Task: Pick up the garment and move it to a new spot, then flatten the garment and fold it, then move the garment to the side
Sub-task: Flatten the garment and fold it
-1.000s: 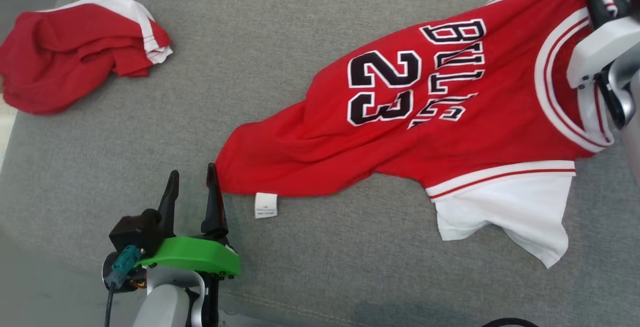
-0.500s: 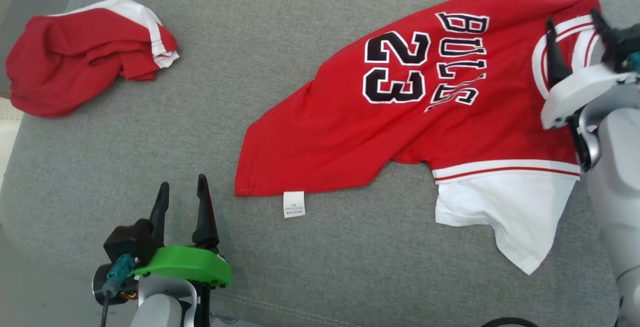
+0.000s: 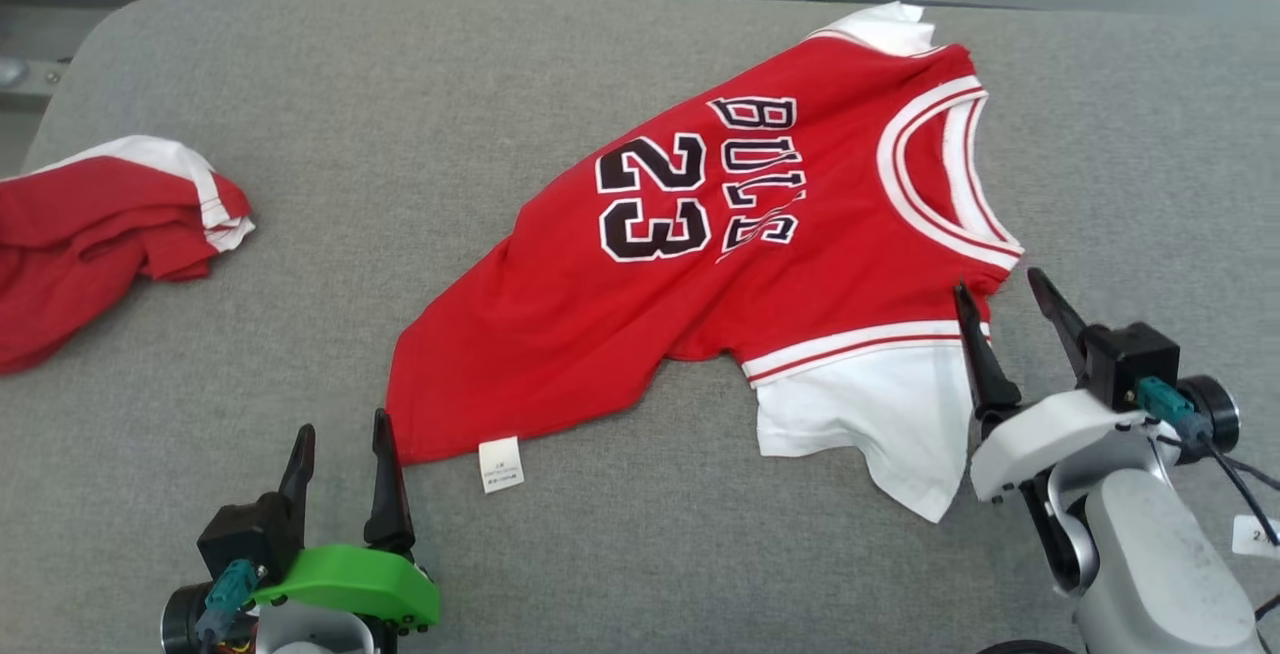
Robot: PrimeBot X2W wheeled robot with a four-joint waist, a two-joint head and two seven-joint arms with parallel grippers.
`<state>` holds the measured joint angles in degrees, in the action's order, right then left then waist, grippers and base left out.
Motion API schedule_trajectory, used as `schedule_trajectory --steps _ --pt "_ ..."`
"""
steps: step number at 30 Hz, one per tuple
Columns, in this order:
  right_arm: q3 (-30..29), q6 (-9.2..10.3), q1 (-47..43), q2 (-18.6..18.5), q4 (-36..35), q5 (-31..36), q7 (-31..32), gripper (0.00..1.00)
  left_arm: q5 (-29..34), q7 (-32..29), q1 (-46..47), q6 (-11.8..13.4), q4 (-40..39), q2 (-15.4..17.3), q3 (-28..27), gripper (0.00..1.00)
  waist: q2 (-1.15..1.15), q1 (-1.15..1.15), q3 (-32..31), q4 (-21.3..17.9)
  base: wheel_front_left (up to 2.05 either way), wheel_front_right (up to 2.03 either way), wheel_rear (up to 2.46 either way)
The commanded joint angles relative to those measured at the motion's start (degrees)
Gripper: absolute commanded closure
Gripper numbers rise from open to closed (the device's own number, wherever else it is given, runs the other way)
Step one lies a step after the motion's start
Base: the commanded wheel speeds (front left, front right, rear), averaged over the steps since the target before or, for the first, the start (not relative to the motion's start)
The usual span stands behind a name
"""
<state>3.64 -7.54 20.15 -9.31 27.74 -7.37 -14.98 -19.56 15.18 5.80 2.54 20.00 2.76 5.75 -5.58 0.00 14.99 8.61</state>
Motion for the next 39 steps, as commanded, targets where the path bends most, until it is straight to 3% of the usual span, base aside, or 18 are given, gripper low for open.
schedule_trajectory --steps 1,22,39 --pt "-0.25 0.1 -2.81 0.87 -1.38 -0.97 -0.11 0.0 0.94 -0.06 -1.53 -0.44 0.05 0.24 -0.39 0.0 0.0 0.0 -3.9 -3.78 0.0 0.0 0.0" --pt "-0.12 0.1 -15.03 5.71 -8.06 -1.68 -0.11 0.0 5.0 -0.07 -8.55 -1.57 0.66 0.23 -5.24 0.0 0.0 0.0 -10.56 -8.79 0.0 0.0 0.0" --pt "2.16 0.1 -16.21 6.27 -7.11 -1.88 -0.12 0.0 5.72 -0.07 -8.38 -1.43 -0.07 0.24 -4.12 0.0 0.0 0.0 -8.93 -9.34 0.0 0.0 0.0"
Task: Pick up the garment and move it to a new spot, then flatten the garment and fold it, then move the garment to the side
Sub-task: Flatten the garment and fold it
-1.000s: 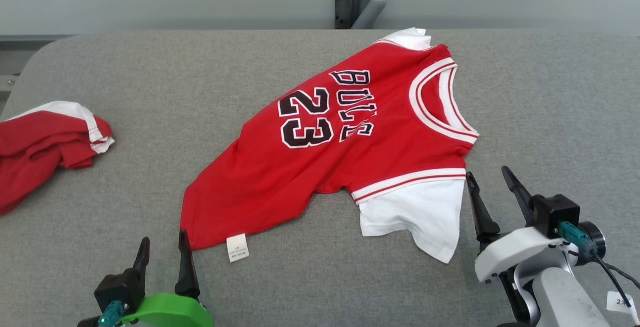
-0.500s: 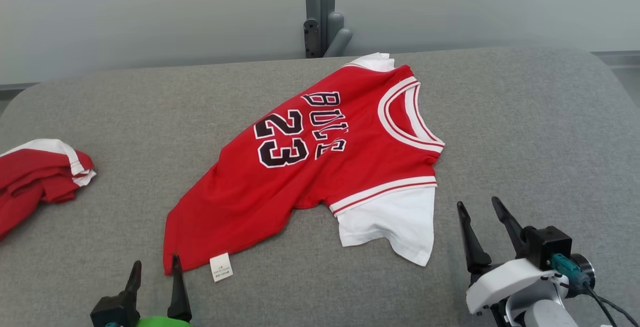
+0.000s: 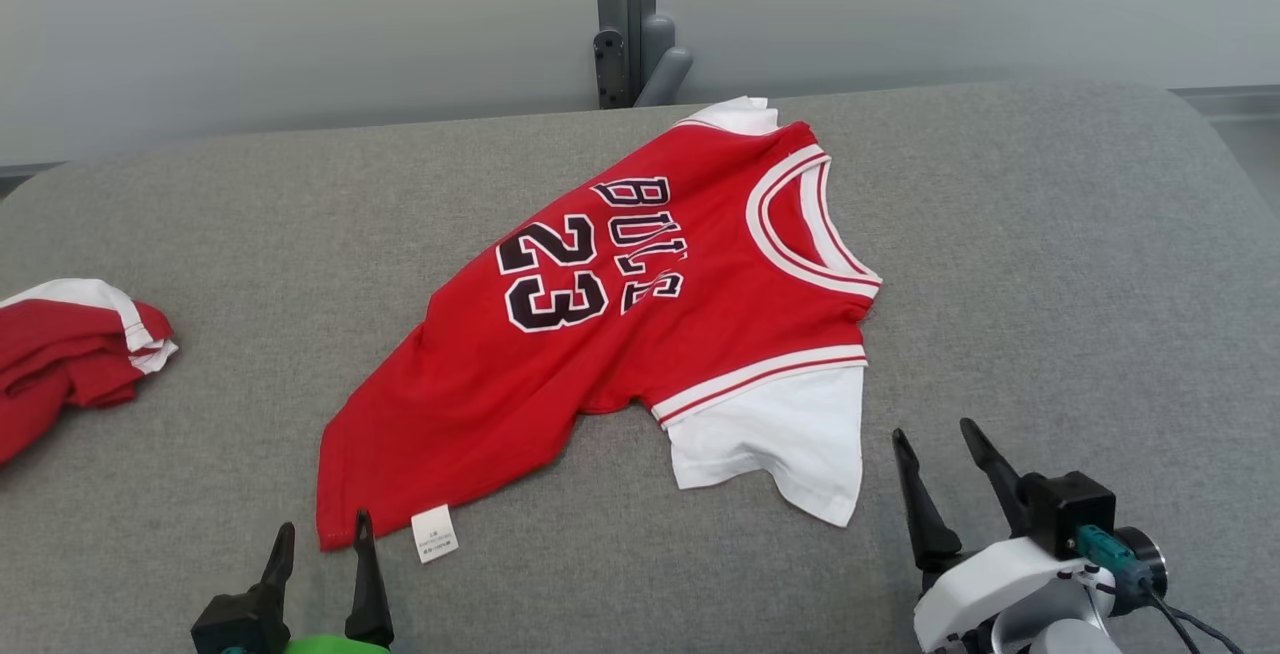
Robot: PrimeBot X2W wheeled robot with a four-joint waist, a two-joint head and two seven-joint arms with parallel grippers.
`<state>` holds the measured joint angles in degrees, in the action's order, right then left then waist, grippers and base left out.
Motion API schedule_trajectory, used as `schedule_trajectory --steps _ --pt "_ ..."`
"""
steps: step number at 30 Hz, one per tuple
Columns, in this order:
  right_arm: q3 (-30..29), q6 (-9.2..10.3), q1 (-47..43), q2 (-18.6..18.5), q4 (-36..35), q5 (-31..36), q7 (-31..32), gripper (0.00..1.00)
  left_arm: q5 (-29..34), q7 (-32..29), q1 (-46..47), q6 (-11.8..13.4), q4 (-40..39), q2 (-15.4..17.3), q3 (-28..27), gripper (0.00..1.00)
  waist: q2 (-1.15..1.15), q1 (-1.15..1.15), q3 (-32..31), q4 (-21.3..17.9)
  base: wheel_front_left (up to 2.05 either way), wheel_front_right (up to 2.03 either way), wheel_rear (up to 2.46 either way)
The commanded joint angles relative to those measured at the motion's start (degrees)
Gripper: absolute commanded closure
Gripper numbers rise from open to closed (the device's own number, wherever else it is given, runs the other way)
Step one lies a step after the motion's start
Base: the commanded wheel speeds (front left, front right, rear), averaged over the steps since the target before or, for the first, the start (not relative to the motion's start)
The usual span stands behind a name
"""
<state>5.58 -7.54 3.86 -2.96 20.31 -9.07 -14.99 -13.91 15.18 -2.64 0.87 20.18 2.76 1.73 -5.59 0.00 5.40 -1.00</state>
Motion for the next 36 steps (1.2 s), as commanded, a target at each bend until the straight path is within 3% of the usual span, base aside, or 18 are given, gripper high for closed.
schedule_trajectory --steps 1,17,18,19,20,21,28,36 --pt "0.81 0.1 0.44 -0.08 0.96 -0.04 -0.11 0.0 -0.12 -0.07 0.15 0.26 -0.12 0.23 0.12 0.0 0.0 0.0 1.07 0.36 0.0 0.0 0.0" --pt "8.16 0.09 6.61 0.0 16.95 -2.24 0.08 0.0 -0.55 -0.07 4.85 0.01 0.98 0.23 3.18 0.0 0.0 0.0 8.28 3.97 0.0 0.0 0.0" --pt "9.11 0.04 6.77 0.07 17.78 -2.62 0.1 0.06 -0.59 -0.07 4.98 0.03 1.1 0.22 3.27 0.0 0.0 0.0 8.45 4.06 0.0 0.0 0.0" --pt "9.96 0.03 6.99 0.19 18.7 -3.12 0.16 0.52 -0.87 -0.07 5.17 -0.15 1.32 0.23 3.33 0.0 0.0 0.0 8.6 4.14 0.0 0.0 0.0" --pt "10.64 0.02 7.18 0.23 19.31 -3.56 0.29 0.82 -1.09 -0.07 5.36 -0.23 1.42 0.23 3.3 0.0 0.0 0.0 8.72 4.15 0.0 0.0 0.0" --pt "11.01 -0.04 7.27 0.02 19.63 -4.03 0.36 1.0 -1.23 -0.07 5.5 -0.29 1.51 0.23 3.29 0.0 0.0 0.0 8.86 4.14 0.0 0.0 0.0" --pt "9.0 0.18 6.18 -3.74 18.4 -5.07 0.39 1.0 -2.95 -0.07 5.72 -0.55 3.22 0.21 3.28 0.0 0.0 0.0 9.51 2.8 0.0 0.0 0.0" --pt "7.78 0.16 5.53 -5.1 13.76 -5.14 0.08 1.0 -4.13 -0.07 6.64 0.53 4.75 0.21 1.97 0.0 0.0 0.0 10.44 0.42 0.0 0.0 0.0"
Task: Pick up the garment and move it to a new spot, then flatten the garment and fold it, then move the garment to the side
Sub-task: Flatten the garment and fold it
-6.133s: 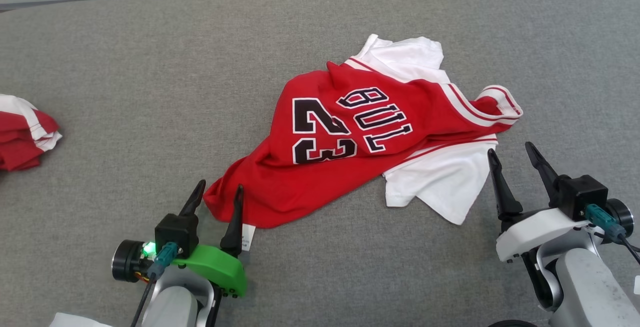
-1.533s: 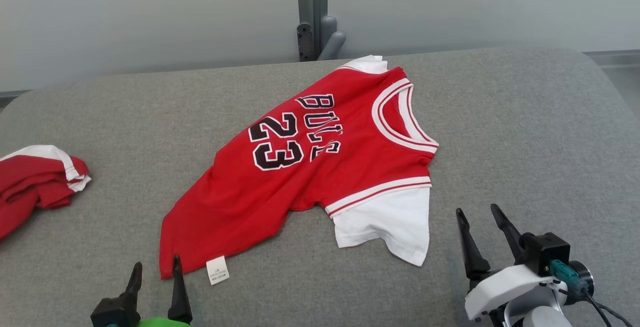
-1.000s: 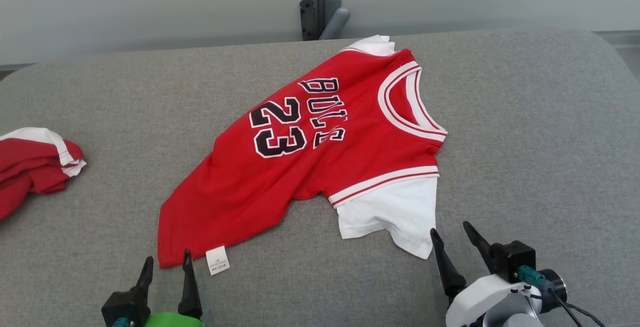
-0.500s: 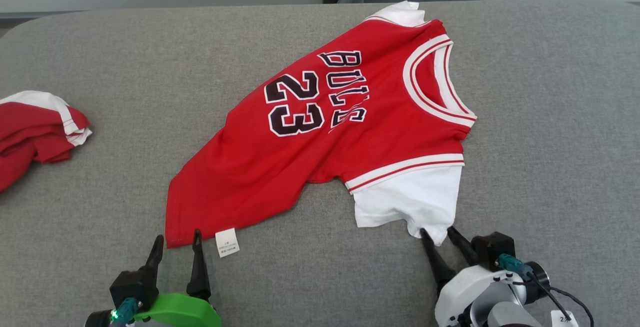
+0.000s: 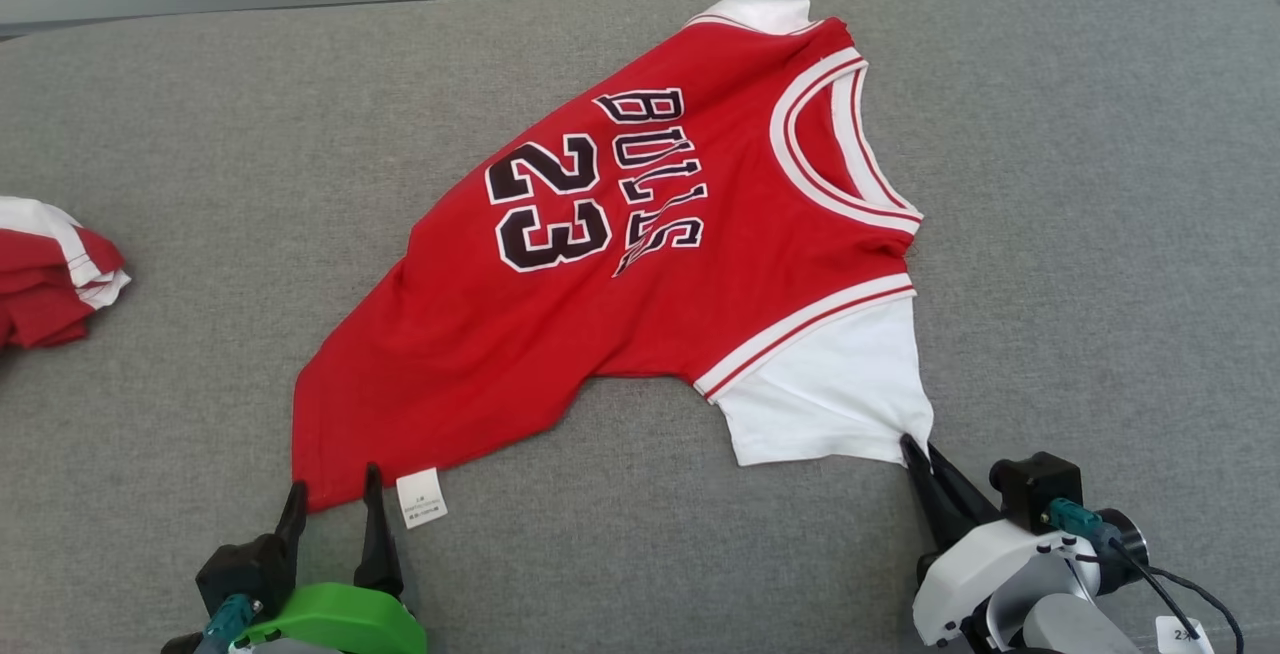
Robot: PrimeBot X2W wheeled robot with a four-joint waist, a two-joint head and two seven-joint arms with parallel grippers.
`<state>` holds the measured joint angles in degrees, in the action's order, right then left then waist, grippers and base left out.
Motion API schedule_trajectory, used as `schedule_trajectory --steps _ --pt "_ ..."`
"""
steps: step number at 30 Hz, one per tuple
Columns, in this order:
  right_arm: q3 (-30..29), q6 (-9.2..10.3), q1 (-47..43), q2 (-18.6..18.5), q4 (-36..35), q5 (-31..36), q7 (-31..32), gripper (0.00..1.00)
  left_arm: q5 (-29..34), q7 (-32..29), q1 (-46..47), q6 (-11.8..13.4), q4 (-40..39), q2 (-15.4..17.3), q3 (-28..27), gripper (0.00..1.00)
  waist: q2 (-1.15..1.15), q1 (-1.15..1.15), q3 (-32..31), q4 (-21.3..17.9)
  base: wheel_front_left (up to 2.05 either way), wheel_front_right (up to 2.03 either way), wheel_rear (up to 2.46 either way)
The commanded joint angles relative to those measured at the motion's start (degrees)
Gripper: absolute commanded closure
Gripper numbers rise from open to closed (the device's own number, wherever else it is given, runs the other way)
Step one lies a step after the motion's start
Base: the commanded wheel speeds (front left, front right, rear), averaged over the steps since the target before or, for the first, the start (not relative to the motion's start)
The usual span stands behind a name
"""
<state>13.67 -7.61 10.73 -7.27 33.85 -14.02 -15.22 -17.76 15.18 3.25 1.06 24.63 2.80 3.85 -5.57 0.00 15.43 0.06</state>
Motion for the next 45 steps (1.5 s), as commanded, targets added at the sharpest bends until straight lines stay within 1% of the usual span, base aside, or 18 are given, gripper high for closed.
schedule_trajectory --steps 1,8,15,17,18,19,21,22,25,28,29,31,34,36,39,43,45 --pt "-0.27 0.22 -1.42 -0.89 -0.17 -0.16 0.31 1.0 -0.63 -0.07 0.83 0.62 0.48 0.2 -0.54 0.0 -0.01 0.0 0.49 -0.89 0.0 0.0 0.0" --pt "-0.01 0.19 -1.87 -1.44 -1.42 -0.2 0.31 1.0 0.34 -0.07 1.02 2.79 0.52 0.21 -2.73 0.0 -0.01 0.0 0.5 -1.81 0.0 0.0 0.0" --pt "-0.39 0.18 -2.4 -1.42 -1.75 0.09 0.3 1.0 0.35 -0.06 -0.13 2.61 2.21 0.2 -2.87 0.0 -0.01 0.0 0.13 -1.97 0.0 0.0 0.0" --pt "-0.53 0.18 -2.39 -1.46 -1.82 0.13 0.3 1.0 0.21 -0.07 -0.29 2.21 2.91 0.2 -2.72 0.0 -0.01 0.0 -0.01 -1.95 0.0 0.0 0.0" --pt "-0.59 0.18 -2.4 -1.44 -1.87 0.17 0.3 1.0 0.12 -0.06 -0.31 2.02 3.29 0.2 -2.59 0.2 -0.01 0.0 -0.09 -1.96 0.0 0.0 0.0" --pt "-0.63 0.18 -2.4 -1.41 -1.92 0.21 0.29 1.0 0.03 -0.07 -0.29 2.02 3.65 0.2 -2.55 0.57 -0.01 0.0 -0.15 -1.96 0.0 0.0 0.0" --pt "-0.67 0.18 -2.34 -1.29 -2.07 0.31 0.26 1.0 0.06 -0.07 -0.02 1.74 4.06 0.2 -2.65 0.91 -0.01 0.0 -0.26 -1.95 0.0 0.0 0.0" --pt "-0.72 0.18 -2.35 -1.16 -2.25 0.43 0.25 1.0 0.32 -0.07 0.08 1.49 4.18 0.19 -2.56 1.0 -0.01 0.0 -0.37 -1.93 0.0 0.0 0.0" --pt "-1.11 0.17 -2.14 -0.88 -3.91 0.19 0.23 1.0 1.74 -0.07 0.68 0.37 4.14 0.19 -2.11 1.0 -0.01 0.0 -1.03 -1.9 0.0 0.0 0.0" --pt "-2.45 0.17 -1.66 -0.49 -8.27 -1.16 0.17 1.0 2.3 -0.06 1.47 -0.48 1.28 0.21 -3.0 1.0 -0.01 0.0 -1.96 -2.01 0.0 0.0 0.0" --pt "-2.86 0.17 -0.95 -0.82 -12.26 -1.69 0.17 1.0 2.21 -0.04 2.44 -1.18 -2.76 0.23 -4.33 1.0 -0.01 0.0 -2.96 -2.07 0.0 0.0 0.0" --pt "-3.41 0.17 0.19 -1.32 -16.31 -2.42 0.16 1.0 3.07 -0.05 3.12 -2.31 -6.64 0.22 -5.92 1.0 -0.01 0.0 -4.26 -2.12 0.0 0.0 0.0" --pt "-4.18 0.17 3.54 -2.83 -22.08 -3.41 0.15 1.0 6.51 -0.04 6.34 -4.53 -12.17 0.29 -8.72 1.0 -0.01 0.0 -6.58 -2.34 0.0 0.0 0.0" --pt "-4.93 0.17 6.49 -3.95 -25.11 -4.16 0.16 1.0 8.51 -0.04 9.26 -5.8 -15.38 1.14 -10.1 1.0 -0.01 0.0 -8.16 -2.51 0.0 0.0 0.0" --pt "-6.6 0.17 12.38 -6.16 -29.45 -5.06 0.16 1.0 10.24 -0.04 15.02 -7.18 -19.14 3.61 -11.31 1.0 -0.01 0.0 -9.5 -2.75 0.0 0.0 0.0" --pt "-7.83 0.17 19.94 -9.34 -33.59 -6.45 0.16 1.0 11.8 -0.07 23.01 -8.1 -23.6 8.65 -11.38 1.0 -0.01 0.0 -10.5 -2.96 0.0 0.0 0.0" --pt "-8.08 0.17 23.1 -10.89 -34.47 -7.25 0.17 1.0 11.67 -0.08 26.31 -8.41 -24.21 10.98 -10.58 1.0 -0.01 0.0 -10.59 -2.98 0.0 0.0 0.0"
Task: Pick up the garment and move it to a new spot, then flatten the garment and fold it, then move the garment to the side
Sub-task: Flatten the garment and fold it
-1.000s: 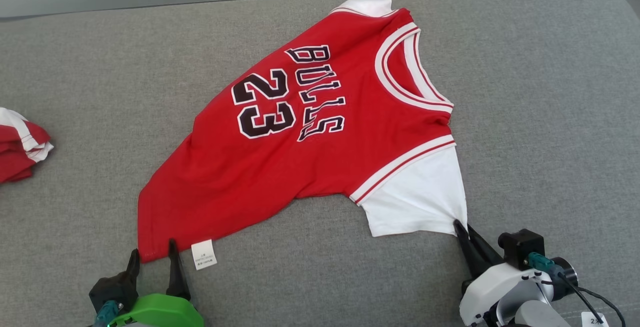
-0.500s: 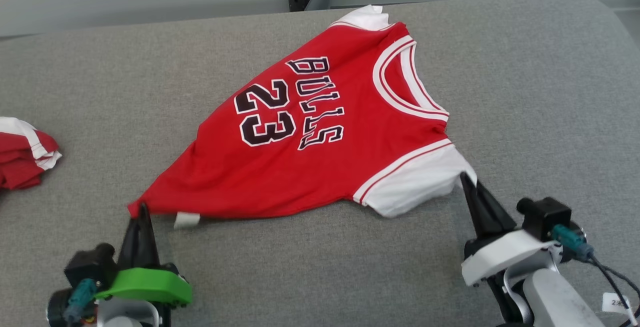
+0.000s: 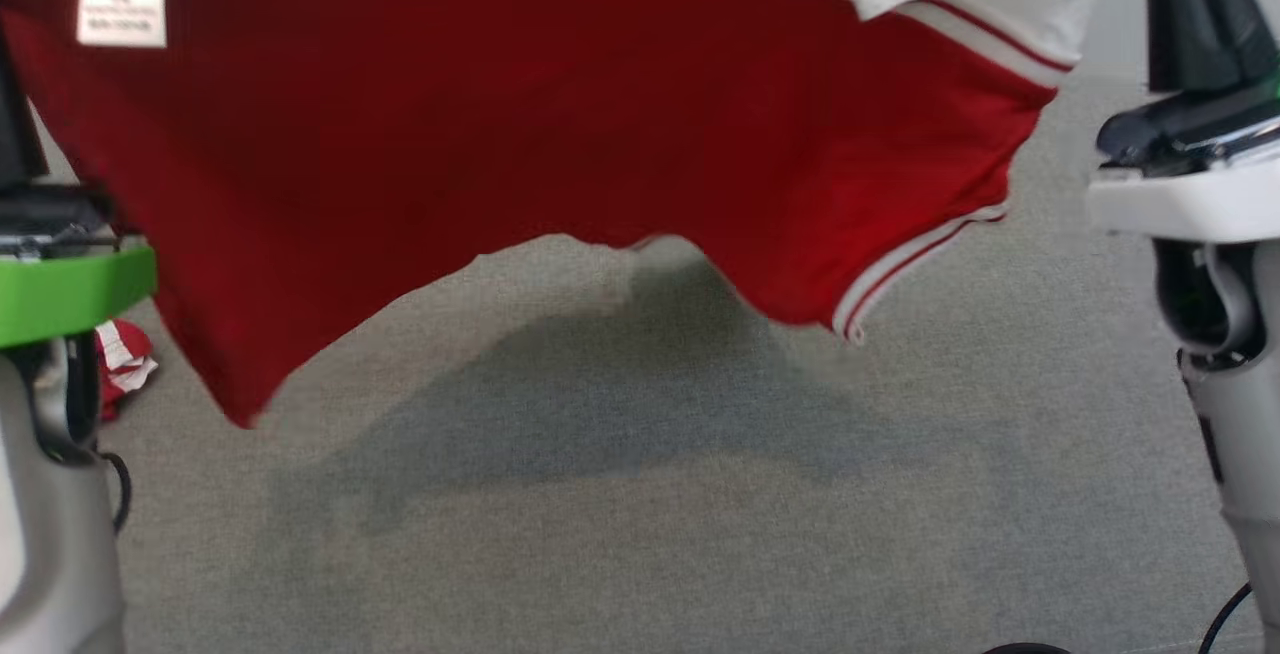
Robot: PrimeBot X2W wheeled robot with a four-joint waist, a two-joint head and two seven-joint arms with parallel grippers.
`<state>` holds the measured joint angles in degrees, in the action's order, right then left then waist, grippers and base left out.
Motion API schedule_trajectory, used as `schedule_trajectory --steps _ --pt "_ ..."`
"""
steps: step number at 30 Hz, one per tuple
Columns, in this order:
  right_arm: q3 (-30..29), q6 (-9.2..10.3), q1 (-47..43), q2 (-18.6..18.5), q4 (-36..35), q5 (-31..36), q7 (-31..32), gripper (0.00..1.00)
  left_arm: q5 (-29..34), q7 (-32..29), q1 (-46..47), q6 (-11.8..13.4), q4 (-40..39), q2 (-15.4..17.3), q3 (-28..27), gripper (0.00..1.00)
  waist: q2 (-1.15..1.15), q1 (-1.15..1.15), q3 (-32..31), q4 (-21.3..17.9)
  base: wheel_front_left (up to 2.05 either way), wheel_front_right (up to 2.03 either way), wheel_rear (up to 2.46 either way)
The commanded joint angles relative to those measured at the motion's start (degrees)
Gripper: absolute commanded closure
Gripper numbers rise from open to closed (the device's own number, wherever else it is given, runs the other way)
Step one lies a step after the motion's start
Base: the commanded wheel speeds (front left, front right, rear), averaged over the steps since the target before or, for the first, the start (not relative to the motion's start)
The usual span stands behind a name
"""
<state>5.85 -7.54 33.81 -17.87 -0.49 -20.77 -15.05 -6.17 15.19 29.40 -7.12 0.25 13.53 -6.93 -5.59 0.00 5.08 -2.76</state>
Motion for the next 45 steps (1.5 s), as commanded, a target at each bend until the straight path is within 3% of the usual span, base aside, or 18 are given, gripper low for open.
schedule_trajectory --steps 1,4,8,12,17,22,26,30,35,45 --pt "-0.44 0.1 1.48 -0.93 -0.12 -0.97 0.0 1.0 0.28 -0.09 1.76 -0.32 0.39 1.64 0.82 1.0 0.01 0.0 -0.07 -0.14 0.0 0.0 0.0" --pt "0.16 0.1 5.45 -3.1 1.38 -1.92 0.0 1.0 -0.38 -0.08 5.54 -0.34 3.04 4.56 2.44 1.0 0.01 0.0 1.26 -0.11 0.0 0.0 0.0" --pt "2.25 0.11 11.41 -6.07 5.39 -1.8 1.91 1.0 -1.7 -1.64 10.84 -0.33 7.69 6.98 5.66 1.0 0.01 0.0 7.62 0.02 0.0 0.0 0.0" --pt "5.18 0.1 17.11 -7.5 9.25 -1.31 3.61 1.0 -2.79 -3.62 15.53 -0.32 12.44 7.12 8.87 1.0 0.01 0.0 14.17 0.39 0.0 0.0 0.0" --pt "7.6 0.11 31.91 -8.96 18.58 1.73 3.69 1.0 -1.92 -3.85 29.48 -0.31 21.97 7.36 11.57 1.0 0.01 0.0 24.44 0.24 0.0 0.0 0.0" --pt "3.31 0.11 47.45 -8.17 27.96 6.33 0.95 1.0 1.78 -1.15 45.31 -0.2 28.44 8.65 13.82 1.0 0.01 0.0 28.9 -0.33 0.0 0.0 0.0" --pt "1.82 0.11 52.12 -7.35 31.56 8.45 0.04 1.0 2.8 -0.11 50.71 -0.1 32.03 8.5 14.95 1.0 0.01 0.0 28.79 -0.75 0.0 0.0 0.0" --pt "4.32 0.11 47.14 -6.96 31.71 6.21 -0.13 1.0 1.13 -0.04 46.57 -0.12 32.38 8.56 13.93 1.0 0.01 0.0 28.06 -1.66 0.0 0.0 0.0" --pt "7.63 0.12 33.51 -7.56 29.25 1.82 -0.16 1.0 -1.56 -0.01 32.03 0.76 32.2 6.47 10.27 1.0 0.01 0.0 26.12 -2.26 0.0 0.0 0.0" --pt "5.71 0.16 0.69 -5.06 27.22 -4.08 -0.17 1.0 -5.07 -0.06 1.61 0.65 34.08 -4.59 2.37 1.0 0.01 0.0 19.06 -1.24 0.0 0.0 0.0"
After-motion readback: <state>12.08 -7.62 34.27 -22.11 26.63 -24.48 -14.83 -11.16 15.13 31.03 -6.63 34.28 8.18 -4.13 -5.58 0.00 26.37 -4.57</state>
